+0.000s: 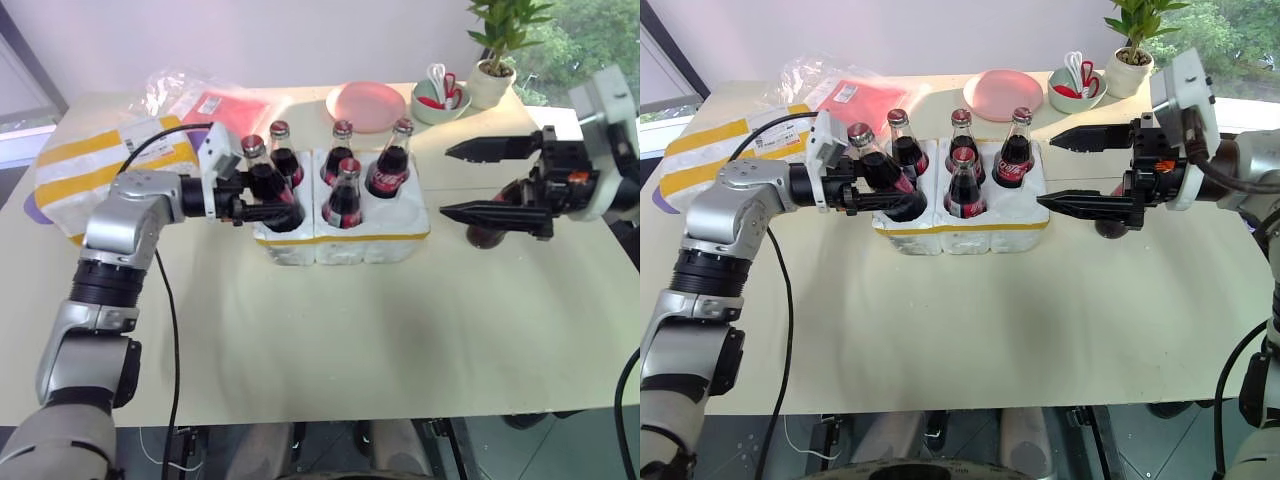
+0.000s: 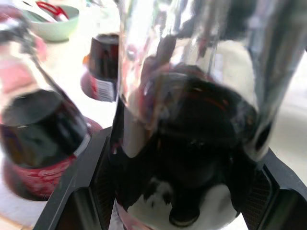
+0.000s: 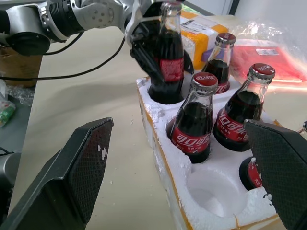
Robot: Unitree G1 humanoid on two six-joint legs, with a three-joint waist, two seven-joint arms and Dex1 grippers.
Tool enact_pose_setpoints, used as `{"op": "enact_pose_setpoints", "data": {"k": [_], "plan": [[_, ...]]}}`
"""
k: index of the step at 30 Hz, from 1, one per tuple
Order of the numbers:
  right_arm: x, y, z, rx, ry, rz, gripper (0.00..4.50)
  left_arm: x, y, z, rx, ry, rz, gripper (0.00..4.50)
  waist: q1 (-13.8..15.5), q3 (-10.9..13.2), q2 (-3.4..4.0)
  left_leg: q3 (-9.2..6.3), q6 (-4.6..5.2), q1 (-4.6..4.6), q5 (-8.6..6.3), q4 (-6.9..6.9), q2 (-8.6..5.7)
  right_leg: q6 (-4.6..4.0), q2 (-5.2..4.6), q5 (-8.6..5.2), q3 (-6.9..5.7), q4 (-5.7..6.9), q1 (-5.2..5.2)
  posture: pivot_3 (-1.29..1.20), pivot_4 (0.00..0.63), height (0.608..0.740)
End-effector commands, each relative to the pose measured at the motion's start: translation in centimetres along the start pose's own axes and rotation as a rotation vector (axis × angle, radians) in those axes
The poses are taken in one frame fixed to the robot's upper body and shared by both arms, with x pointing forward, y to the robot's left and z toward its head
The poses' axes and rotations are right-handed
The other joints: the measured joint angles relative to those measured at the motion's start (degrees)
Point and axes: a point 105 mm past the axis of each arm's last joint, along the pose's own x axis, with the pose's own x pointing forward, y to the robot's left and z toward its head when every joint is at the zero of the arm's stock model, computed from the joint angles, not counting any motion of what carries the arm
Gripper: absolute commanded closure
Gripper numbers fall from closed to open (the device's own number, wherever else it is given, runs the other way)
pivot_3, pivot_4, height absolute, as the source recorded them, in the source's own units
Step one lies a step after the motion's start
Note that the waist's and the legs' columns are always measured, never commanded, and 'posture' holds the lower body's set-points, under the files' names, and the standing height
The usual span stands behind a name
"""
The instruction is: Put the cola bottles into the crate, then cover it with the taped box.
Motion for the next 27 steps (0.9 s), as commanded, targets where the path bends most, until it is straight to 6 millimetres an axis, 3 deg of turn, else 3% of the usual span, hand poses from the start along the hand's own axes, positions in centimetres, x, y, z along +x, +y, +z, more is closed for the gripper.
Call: {"op": "enact_pose_setpoints", "data": {"k": [1, 6, 10, 15, 18, 21, 23, 27], "plan": [[-0.3, 0.3, 1.4, -0.069, -0.028, -0.008, 0.0, -0.1, 0.0, 0.8, 0.066, 0.008, -0.01, 0.02, 0.0, 0.0, 0.0, 0.0, 0.0, 0.0, 0.0, 0.0, 0.0, 0.0, 0.0, 0.0, 0.0, 0.02, -0.01, 0.0, 0.15, 0.74], [-0.5, 0.2, 1.4, -0.072, -0.033, -0.028, 0.0, -0.8, 0.1, 1.5, 0.058, -0.021, 0.0, 0.02, 0.1, 0.0, 0.0, 0.0, -0.01, 0.01, 0.01, 0.02, 0.0, 0.0, 0.0, 0.0, 0.0, 0.09, -0.01, 0.0, 0.15, 0.74], [-1.1, 0.4, 1.8, -0.084, -0.032, -0.059, 0.0, -3.0, -0.1, 3.0, 0.062, -0.039, 0.016, 0.02, 0.1, 0.0, 0.0, -0.01, -0.01, 0.01, 0.01, 0.03, 0.0, 0.0, 0.0, 0.0, 0.0, 0.09, -0.03, 0.0, 0.15, 0.74], [-2.9, 1.3, 3.1, -0.095, -0.042, -0.115, 0.0, -6.8, -2.7, 6.4, 0.03, -0.074, -0.04, 0.02, -0.1, 0.0, 0.01, -0.01, -0.01, -0.04, 0.0, -0.01, 0.01, 0.0, 0.01, -0.01, 0.01, 0.11, -0.11, 0.0, 0.15, 0.74], [-4.3, 2.6, 3.0, -0.056, -0.019, -0.167, 0.0, -9.1, -5.2, 8.8, -0.007, -0.095, -0.109, 0.02, 0.1, 0.0, 0.0, -0.02, 0.0, -0.02, 0.0, -0.01, 0.02, 0.0, 0.01, -0.01, 0.0, 0.09, -0.06, 0.0, 0.15, 0.74], [-5.5, 3.6, 1.4, 0.016, 0.026, -0.253, 0.0, -9.3, -7.7, 9.3, -0.036, -0.082, -0.195, 0.02, 0.4, 0.0, -0.01, -0.05, 0.01, 0.02, -0.01, 0.01, 0.02, 0.0, 0.01, -0.02, -0.01, 0.09, 0.04, 0.0, 0.15, 0.74], [-6.3, 4.0, -0.5, 0.08, 0.06, -0.34, 0.0, -8.6, -8.8, 8.4, -0.028, -0.049, -0.222, 0.02, 0.6, -0.1, -0.01, -0.1, 0.02, 0.16, -0.01, 0.02, 0.02, 0.0, -0.02, -0.03, -0.01, 0.02, 0.27, 0.0, 0.15, 0.74], [-7.4, 4.6, -4.4, 0.231, 0.083, -0.5, 0.0, -7.0, -9.1, 6.6, -0.03, -0.036, -0.214, 0.02, 0.4, -0.1, -0.05, -0.15, 0.01, 0.3, 0.0, 0.03, 0.05, -0.02, 0.01, -0.03, -0.02, -0.22, 0.53, 0.0, 0.15, 0.74]]}}
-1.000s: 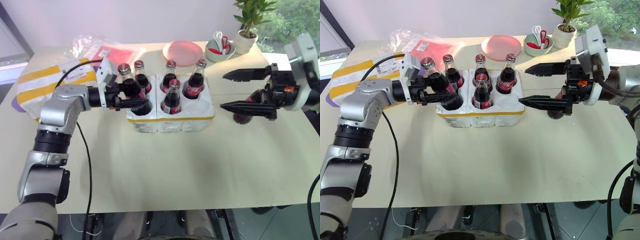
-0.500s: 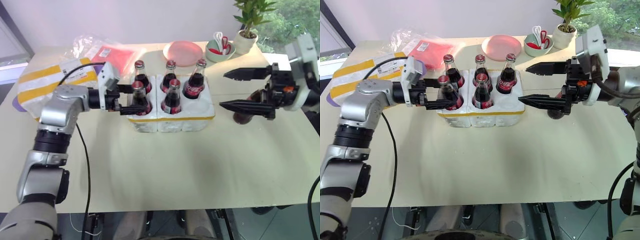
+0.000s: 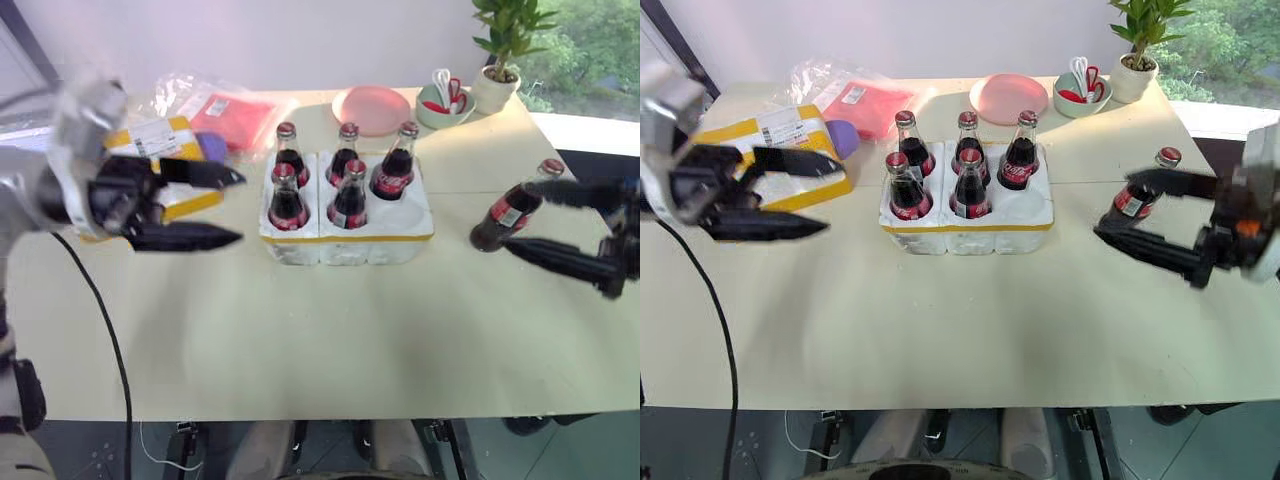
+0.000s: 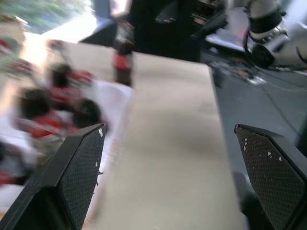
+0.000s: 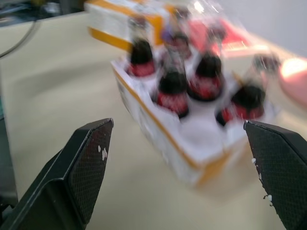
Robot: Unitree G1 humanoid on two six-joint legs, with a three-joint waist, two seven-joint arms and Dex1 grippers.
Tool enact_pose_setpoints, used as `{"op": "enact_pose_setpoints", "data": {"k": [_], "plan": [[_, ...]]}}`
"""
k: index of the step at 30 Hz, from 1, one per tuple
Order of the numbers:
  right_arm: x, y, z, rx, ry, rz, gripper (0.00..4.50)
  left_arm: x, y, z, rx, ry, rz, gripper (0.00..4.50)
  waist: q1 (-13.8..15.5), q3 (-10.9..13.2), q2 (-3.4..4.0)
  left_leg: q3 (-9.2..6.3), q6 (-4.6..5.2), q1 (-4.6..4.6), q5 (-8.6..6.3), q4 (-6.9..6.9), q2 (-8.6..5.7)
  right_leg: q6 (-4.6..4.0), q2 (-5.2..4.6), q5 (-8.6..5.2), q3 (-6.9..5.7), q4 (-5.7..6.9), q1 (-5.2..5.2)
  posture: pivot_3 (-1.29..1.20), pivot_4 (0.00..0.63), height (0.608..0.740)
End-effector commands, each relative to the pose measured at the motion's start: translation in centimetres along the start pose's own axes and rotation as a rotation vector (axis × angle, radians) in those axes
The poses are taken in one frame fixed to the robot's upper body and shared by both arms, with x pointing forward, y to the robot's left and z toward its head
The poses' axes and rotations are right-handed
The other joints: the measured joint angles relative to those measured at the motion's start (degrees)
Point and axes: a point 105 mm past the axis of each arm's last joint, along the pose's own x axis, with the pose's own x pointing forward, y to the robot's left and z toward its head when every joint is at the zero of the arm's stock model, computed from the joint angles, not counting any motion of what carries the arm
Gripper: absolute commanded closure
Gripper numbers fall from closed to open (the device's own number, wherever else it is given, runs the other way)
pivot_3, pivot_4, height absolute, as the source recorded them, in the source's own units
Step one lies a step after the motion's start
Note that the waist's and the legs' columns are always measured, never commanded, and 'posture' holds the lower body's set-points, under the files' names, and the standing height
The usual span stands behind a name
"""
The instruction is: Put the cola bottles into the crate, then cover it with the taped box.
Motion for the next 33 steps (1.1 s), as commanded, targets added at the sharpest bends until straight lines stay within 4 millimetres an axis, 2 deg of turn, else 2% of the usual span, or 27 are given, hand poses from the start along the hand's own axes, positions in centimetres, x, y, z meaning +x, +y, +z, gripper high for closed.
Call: {"op": "enact_pose_setpoints", "data": {"k": [1, 4, 11, 15, 23, 27, 33], "plan": [[-0.9, -0.5, -1.6, 0.033, -0.015, -0.159, 0.0, 1.0, 0.2, -0.6, 0.031, 0.002, 0.027, 0.02, 0.0, 0.0, -0.03, 0.0, 0.0, 0.01, 0.0, 0.0, 0.0, 0.0, 0.0, 0.0, 0.0, -0.02, 0.03, 0.0, 0.15, 0.74], [-0.8, -2.3, -3.9, 0.094, -0.033, -0.33, 0.0, 1.8, 0.7, -1.6, 0.021, 0.005, 0.056, 0.02, -0.3, 0.0, -0.01, 0.01, 0.0, 0.04, 0.0, 0.01, 0.01, 0.0, 0.01, 0.0, 0.01, -0.07, 0.07, 0.0, 0.15, 0.74], [0.0, -7.1, -6.8, 0.261, -0.156, -0.588, 0.0, 3.1, 0.8, -1.8, 0.024, -0.037, 0.075, 0.02, -0.2, 0.0, 0.0, 0.03, -0.01, 0.04, 0.01, -0.01, 0.03, 0.0, 0.07, 0.01, 0.03, -0.09, 0.03, 0.0, 0.15, 0.74], [1.0, -8.3, -7.7, 0.275, -0.158, -0.603, 0.0, 3.3, 0.6, -1.7, 0.03, -0.045, 0.08, 0.02, -0.1, 0.0, 0.03, 0.02, -0.01, 0.03, 0.01, -0.05, 0.02, -0.01, 0.09, 0.01, 0.02, -0.08, 0.01, 0.0, 0.15, 0.74], [2.9, -10.2, -8.0, 0.273, -0.173, -0.608, 0.0, 3.5, 0.5, -1.6, 0.042, -0.043, 0.096, 0.02, -0.3, 0.0, 0.04, 0.0, -0.01, 0.04, 0.01, -0.07, 0.02, -0.01, 0.14, 0.01, 0.02, -0.08, 0.01, 0.0, 0.15, 0.74], [4.2, -12.0, -8.9, 0.287, -0.172, -0.648, 0.0, 3.7, 0.4, -1.5, 0.058, -0.032, 0.093, 0.02, -0.3, 0.0, 0.04, 0.02, -0.01, 0.04, 0.01, -0.08, 0.01, -0.01, 0.2, 0.01, 0.02, -0.09, 0.01, 0.0, 0.15, 0.74], [6.1, -13.4, -9.4, 0.291, -0.174, -0.645, 0.0, 3.9, 0.6, -1.2, 0.074, -0.03, 0.098, 0.02, -0.3, 0.0, 0.05, 0.01, -0.03, 0.04, 0.03, -0.09, 0.0, -0.01, 0.22, 0.01, 0.02, -0.04, -0.02, 0.0, 0.15, 0.74]]}}
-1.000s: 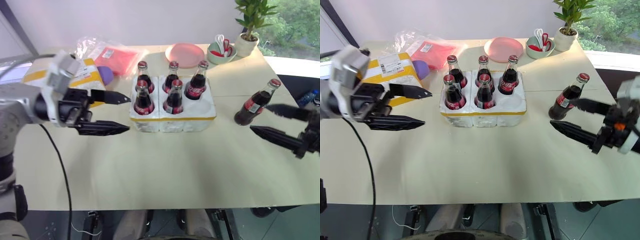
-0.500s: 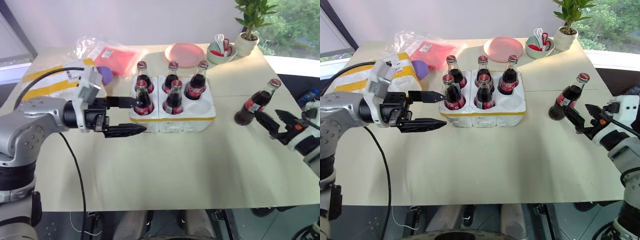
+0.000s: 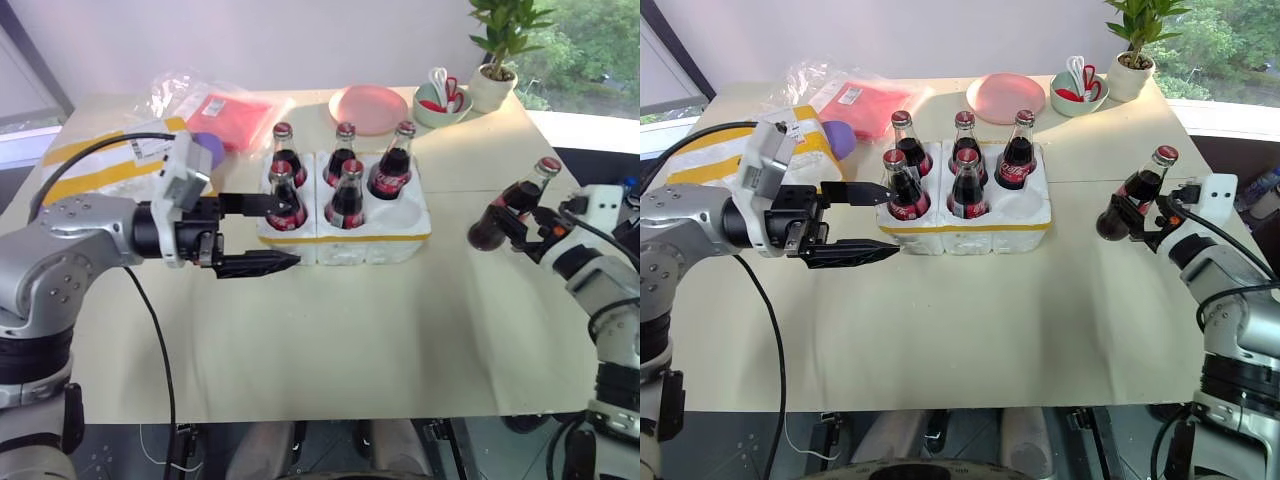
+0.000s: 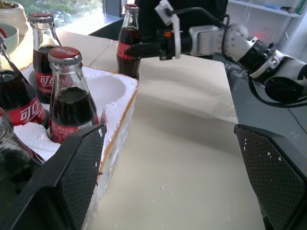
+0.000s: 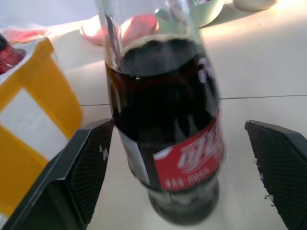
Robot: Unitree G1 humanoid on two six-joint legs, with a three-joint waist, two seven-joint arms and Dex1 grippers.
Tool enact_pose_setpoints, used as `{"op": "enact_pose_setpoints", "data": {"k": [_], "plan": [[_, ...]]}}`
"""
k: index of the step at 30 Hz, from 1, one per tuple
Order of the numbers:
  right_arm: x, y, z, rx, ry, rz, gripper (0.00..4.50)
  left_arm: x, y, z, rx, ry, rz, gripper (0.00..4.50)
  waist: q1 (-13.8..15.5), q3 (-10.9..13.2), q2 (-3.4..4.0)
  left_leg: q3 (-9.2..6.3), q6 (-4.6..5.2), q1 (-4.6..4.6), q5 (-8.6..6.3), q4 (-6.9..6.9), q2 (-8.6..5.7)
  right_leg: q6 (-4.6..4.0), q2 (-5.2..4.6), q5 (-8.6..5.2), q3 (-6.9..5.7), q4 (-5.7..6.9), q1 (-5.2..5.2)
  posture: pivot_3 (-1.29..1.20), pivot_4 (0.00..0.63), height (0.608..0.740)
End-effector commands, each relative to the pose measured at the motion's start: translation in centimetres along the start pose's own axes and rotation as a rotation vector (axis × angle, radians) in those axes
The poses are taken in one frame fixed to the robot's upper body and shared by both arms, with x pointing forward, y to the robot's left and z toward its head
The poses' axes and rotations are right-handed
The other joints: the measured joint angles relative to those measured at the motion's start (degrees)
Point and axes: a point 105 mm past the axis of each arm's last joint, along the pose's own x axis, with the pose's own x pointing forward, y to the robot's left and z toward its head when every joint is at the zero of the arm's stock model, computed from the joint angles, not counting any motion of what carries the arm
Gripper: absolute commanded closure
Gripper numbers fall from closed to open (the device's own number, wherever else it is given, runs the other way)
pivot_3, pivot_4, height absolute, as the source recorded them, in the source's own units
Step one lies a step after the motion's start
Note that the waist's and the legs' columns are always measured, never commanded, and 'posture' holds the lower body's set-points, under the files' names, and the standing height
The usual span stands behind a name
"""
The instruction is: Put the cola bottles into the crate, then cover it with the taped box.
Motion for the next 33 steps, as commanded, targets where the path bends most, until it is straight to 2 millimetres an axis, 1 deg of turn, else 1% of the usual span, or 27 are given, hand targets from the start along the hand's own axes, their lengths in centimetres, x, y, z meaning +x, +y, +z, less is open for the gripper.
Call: {"op": "enact_pose_setpoints", "data": {"k": [1, 4, 7, 8, 9, 11, 13, 14, 17, 19, 22, 24, 27, 29, 31, 33], "plan": [[1.0, -0.1, 0.9, -0.026, -0.042, 0.002, 0.0, 0.0, 0.0, 1.1, 0.067, -0.006, 0.006, 0.02, 0.0, 0.0, 0.0, 0.0, 0.0, 0.0, 0.0, 0.0, 0.0, 0.0, 0.0, 0.0, 0.0, 0.0, 0.0, 0.0, 0.15, 0.74], [1.9, -0.2, 0.8, -0.028, -0.048, 0.003, 0.0, 0.1, 0.0, 1.1, 0.073, -0.006, 0.006, 0.02, -0.1, 0.0, 0.0, 0.0, 0.0, 0.0, 0.0, 0.0, 0.0, 0.0, 0.01, 0.0, 0.0, 0.0, 0.0, 0.0, 0.15, 0.74], [2.3, 0.0, 1.1, -0.029, -0.067, 0.013, 0.79, 0.2, 0.1, 1.1, 0.078, -0.008, 0.007, 0.0, -0.1, 0.0, 0.01, 0.0, -0.08, 0.0, 0.05, -0.01, 0.0, 0.0, 0.02, 0.0, 0.0, 0.01, -0.01, 0.0, 0.15, 0.74], [2.2, 0.2, 1.4, -0.032, -0.076, 0.025, 1.29, 0.2, 0.1, 1.2, 0.079, -0.008, 0.009, 0.0, -0.1, 0.0, 0.0, 0.0, -0.1, 0.0, 0.06, -0.01, 0.0, 0.0, 0.02, 0.0, 0.0, 0.0, -0.02, 0.0, 0.15, 0.74], [2.1, 0.5, 1.8, -0.034, -0.094, 0.041, 1.7, 0.1, 0.2, 1.2, 0.081, -0.008, 0.012, 0.0, -0.1, 0.0, 0.01, 0.0, -0.09, 0.0, 0.05, -0.01, 0.0, 0.0, 0.02, 0.0, 0.0, 0.0, -0.01, 0.0, 0.15, 0.74], [1.7, 1.1, 2.9, -0.042, -0.133, 0.068, 1.66, 0.1, 0.2, 1.2, 0.082, -0.009, 0.016, 0.0, -0.1, 0.0, 0.02, 0.0, -0.08, 0.0, 0.05, -0.01, 0.0, 0.0, 0.02, 0.0, 0.0, 0.0, -0.02, 0.0, 0.15, 0.74], [1.5, 1.4, 3.5, -0.045, -0.156, 0.083, 1.66, 0.1, 0.2, 1.2, 0.082, -0.01, 0.017, 0.0, -0.1, 0.1, 0.09, 0.0, -0.06, -0.02, 0.04, -0.02, 0.0, 0.0, 0.03, 0.0, 0.0, 0.01, -0.04, 0.0, 0.15, 0.74], [1.3, 2.3, 4.7, -0.021, -0.201, 0.124, 1.66, 0.1, 0.2, 1.2, 0.081, -0.011, 0.017, 0.0, -0.1, 0.1, 0.12, 0.0, -0.06, -0.03, 0.04, -0.02, 0.0, 0.0, 0.02, 0.0, 0.0, 0.01, -0.05, 0.0, 0.15, 0.74], [0.3, 5.7, 8.4, 0.058, -0.322, 0.286, 1.66, 0.1, 0.2, 1.2, 0.076, -0.015, 0.016, 0.0, -0.4, 0.1, 0.25, 0.0, -0.06, -0.08, 0.04, -0.04, 0.0, 0.0, 0.02, 0.0, 0.01, 0.04, -0.16, 0.0, 0.15, 0.74], [-0.1, 7.0, 9.3, 0.075, -0.342, 0.347, 1.66, 0.2, 0.2, 1.1, 0.075, -0.015, 0.016, 0.0, -0.6, 0.2, 0.28, 0.0, -0.06, -0.11, 0.04, -0.07, 0.0, 0.0, 0.01, 0.0, 0.02, 0.09, -0.24, 0.0, 0.15, 0.74], [-0.9, 10.5, 11.0, 0.108, -0.369, 0.509, 1.66, 0.4, 0.2, 0.8, 0.078, -0.012, 0.014, 0.0, -0.7, 0.2, 0.28, 0.0, -0.05, -0.11, 0.03, -0.08, 0.0, 0.0, -0.01, 0.0, 0.02, 0.14, -0.26, 0.0, 0.15, 0.74], [-0.9, 11.8, 11.2, 0.105, -0.354, 0.559, 1.66, 0.5, 0.3, 0.8, 0.08, -0.013, 0.014, 0.0, -0.7, 0.2, 0.28, 0.0, -0.04, -0.11, 0.02, -0.08, 0.0, 0.0, -0.02, 0.0, 0.02, 0.13, -0.24, 0.0, 0.15, 0.74], [-0.4, 13.6, 10.4, 0.064, -0.306, 0.597, 1.66, 0.6, 0.4, 0.8, 0.083, -0.019, 0.014, 0.0, -0.6, 0.2, 0.27, 0.0, -0.03, -0.11, 0.02, -0.07, 0.0, 0.0, -0.02, 0.0, 0.01, 0.11, -0.23, 0.0, 0.15, 0.74], [-0.1, 14.4, 10.0, 0.053, -0.288, 0.618, 1.66, 0.6, 0.4, 0.9, 0.085, -0.021, 0.015, 0.0, -0.4, 0.2, 0.27, 0.0, -0.03, -0.11, 0.02, -0.07, 0.0, 0.0, -0.02, 0.0, 0.01, 0.11, -0.23, 0.0, 0.15, 0.74], [0.6, 15.4, 9.0, 0.052, -0.248, 0.642, 1.66, 0.6, 0.5, 0.9, 0.09, -0.024, 0.018, 0.0, -0.3, 0.2, 0.27, 0.0, -0.04, -0.13, 0.02, -0.07, 0.0, 0.0, -0.02, 0.0, 0.01, 0.11, -0.26, 0.0, 0.15, 0.74], [1.0, 16.0, 8.1, 0.029, -0.216, 0.652, 1.66, 0.6, 0.6, 0.9, 0.094, -0.026, 0.023, 0.0, -0.4, 0.2, 0.27, 0.0, -0.04, -0.13, 0.03, -0.07, 0.0, 0.0, -0.02, 0.01, 0.01, 0.12, -0.27, 0.0, 0.15, 0.74]]}}
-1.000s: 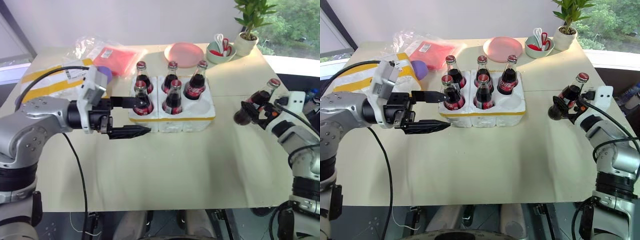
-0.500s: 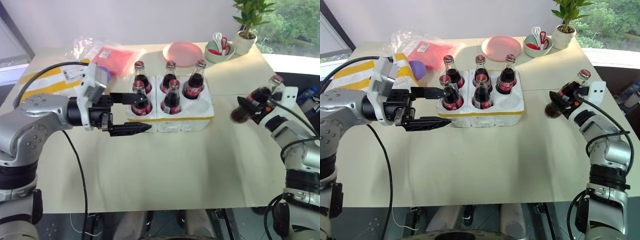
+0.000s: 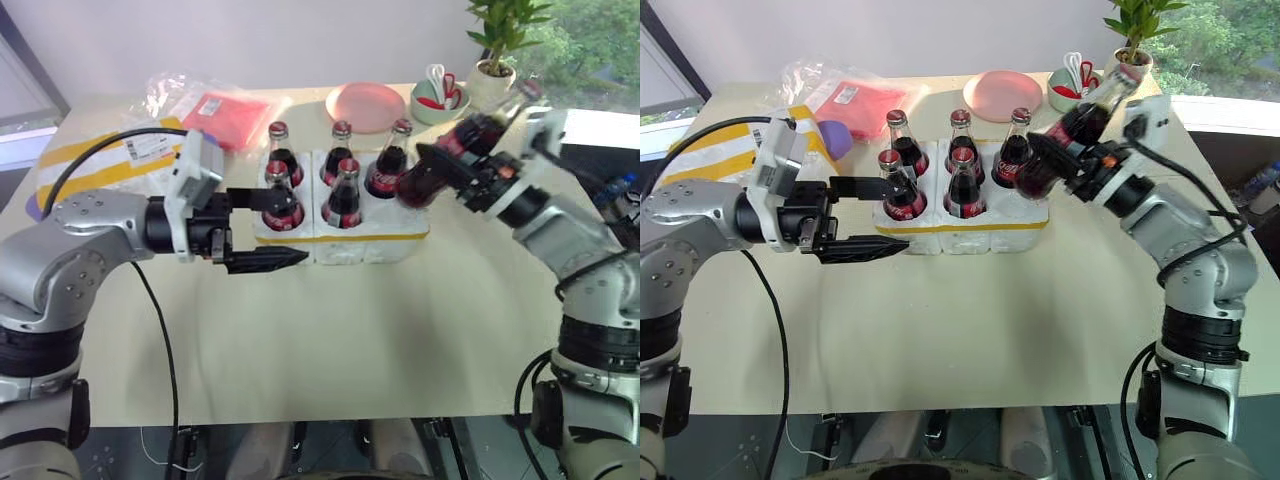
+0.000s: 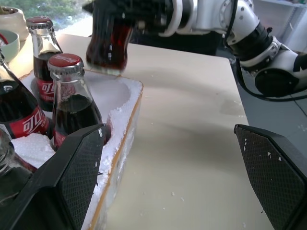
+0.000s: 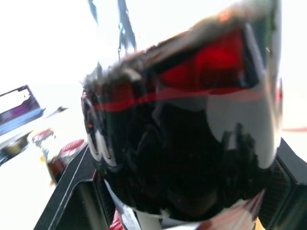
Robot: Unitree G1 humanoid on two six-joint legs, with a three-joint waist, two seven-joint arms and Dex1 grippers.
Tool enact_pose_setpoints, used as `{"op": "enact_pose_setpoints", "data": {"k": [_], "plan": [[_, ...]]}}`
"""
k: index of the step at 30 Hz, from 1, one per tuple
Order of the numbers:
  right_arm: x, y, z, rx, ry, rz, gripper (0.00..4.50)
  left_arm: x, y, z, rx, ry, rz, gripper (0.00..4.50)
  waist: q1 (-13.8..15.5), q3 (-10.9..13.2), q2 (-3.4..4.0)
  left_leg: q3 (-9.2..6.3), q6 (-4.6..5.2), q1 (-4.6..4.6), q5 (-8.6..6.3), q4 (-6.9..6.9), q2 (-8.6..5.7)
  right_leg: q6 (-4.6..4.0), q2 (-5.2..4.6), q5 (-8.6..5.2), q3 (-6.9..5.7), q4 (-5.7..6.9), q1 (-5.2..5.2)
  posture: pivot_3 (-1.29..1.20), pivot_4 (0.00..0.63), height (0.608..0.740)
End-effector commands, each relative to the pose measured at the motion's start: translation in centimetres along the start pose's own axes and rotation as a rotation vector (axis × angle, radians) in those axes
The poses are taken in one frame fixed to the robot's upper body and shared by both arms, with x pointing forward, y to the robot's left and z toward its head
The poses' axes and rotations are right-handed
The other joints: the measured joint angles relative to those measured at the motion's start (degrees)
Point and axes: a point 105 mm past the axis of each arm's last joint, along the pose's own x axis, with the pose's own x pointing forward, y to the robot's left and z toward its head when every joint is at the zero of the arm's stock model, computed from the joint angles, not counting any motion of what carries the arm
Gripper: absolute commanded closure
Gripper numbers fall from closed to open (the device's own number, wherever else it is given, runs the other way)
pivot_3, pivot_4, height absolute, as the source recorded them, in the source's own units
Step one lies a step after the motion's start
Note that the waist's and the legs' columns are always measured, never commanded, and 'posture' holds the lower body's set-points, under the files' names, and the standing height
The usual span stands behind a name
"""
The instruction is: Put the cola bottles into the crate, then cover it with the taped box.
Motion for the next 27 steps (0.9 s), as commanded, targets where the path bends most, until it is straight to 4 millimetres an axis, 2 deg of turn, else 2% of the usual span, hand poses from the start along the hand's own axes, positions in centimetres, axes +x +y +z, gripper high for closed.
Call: {"op": "enact_pose_setpoints", "data": {"k": [1, 6, 11, 13, 15, 16, 20, 24, 27], "plan": [[1.0, 1.3, 0.4, -0.093, 0.0, 0.049, 1.66, -0.2, 0.1, 0.8, 0.048, -0.016, 0.012, 0.0, 0.0, 0.0, 0.0, 0.0, 0.0, 0.0, 0.0, 0.0, 0.0, 0.0, 0.0, 0.0, 0.0, 0.0, -0.01, 0.0, 0.15, 0.74], [1.8, 1.3, -1.7, -0.17, 0.085, 0.053, 1.66, -0.3, 0.1, 0.8, 0.052, -0.018, 0.023, 0.0, 0.1, 0.0, 0.0, 0.01, -0.01, -0.03, 0.01, 0.0, -0.02, 0.0, 0.02, 0.0, -0.01, 0.02, -0.05, 0.0, 0.15, 0.74], [3.1, 0.3, -4.7, -0.358, 0.234, 0.027, 1.66, -0.3, 0.2, 0.8, 0.057, -0.017, 0.03, 0.0, -0.1, 0.0, 0.0, 0.02, -0.07, -0.02, 0.04, 0.01, -0.02, 0.0, 0.03, 0.0, -0.01, 0.05, -0.06, 0.0, 0.15, 0.74], [3.4, 0.1, -5.0, -0.344, 0.247, 0.031, 0.63, -0.4, 0.2, 0.9, 0.058, -0.017, 0.032, 0.0, -0.6, 0.0, -0.04, 0.03, -0.08, 0.0, 0.05, 0.01, -0.02, 0.0, 0.03, 0.0, -0.01, 0.08, -0.06, 0.0, 0.15, 0.74], [3.6, 0.0, -5.1, -0.339, 0.259, 0.036, 0.05, -0.4, 0.2, 0.8, 0.061, -0.013, 0.035, 0.0, -0.9, 0.0, -0.04, 0.02, -0.07, 0.0, 0.04, 0.02, -0.01, -0.03, 0.03, 0.02, -0.01, 0.1, -0.04, 0.0, 0.15, 0.74], [3.7, 0.0, -5.1, -0.339, 0.262, 0.036, 0.05, -0.4, 0.2, 0.8, 0.062, -0.01, 0.037, 0.0, -0.9, 0.0, -0.04, 0.02, -0.07, 0.01, 0.05, 0.02, -0.01, -0.03, 0.04, 0.02, -0.01, 0.12, -0.04, 0.0, 0.15, 0.74], [3.4, 0.0, -3.8, -0.325, 0.242, 0.04, 0.05, -0.8, 0.2, 0.7, 0.066, 0.004, 0.057, 0.0, -1.0, 0.0, -0.05, 0.01, -0.07, 0.0, 0.05, 0.02, -0.01, -0.03, 0.04, 0.02, 0.0, 0.2, -0.09, 0.0, 0.15, 0.74], [1.7, 1.5, 1.0, -0.228, 0.136, 0.112, 0.05, -2.6, 0.7, 0.6, 0.068, 0.026, 0.15, 0.0, -0.9, 0.0, -0.04, 0.01, -0.07, -0.04, 0.05, 0.0, -0.01, -0.04, 0.02, 0.02, 0.0, 0.23, -0.17, 0.0, 0.15, 0.74], [0.0, 2.5, 3.9, -0.215, 0.105, 0.163, 0.05, -4.2, 1.1, 0.4, 0.072, 0.053, 0.227, 0.0, -0.9, 0.0, -0.01, 0.01, -0.06, -0.09, 0.04, -0.02, -0.01, -0.04, 0.01, 0.02, 0.01, 0.23, -0.24, 0.0, 0.15, 0.74]]}}
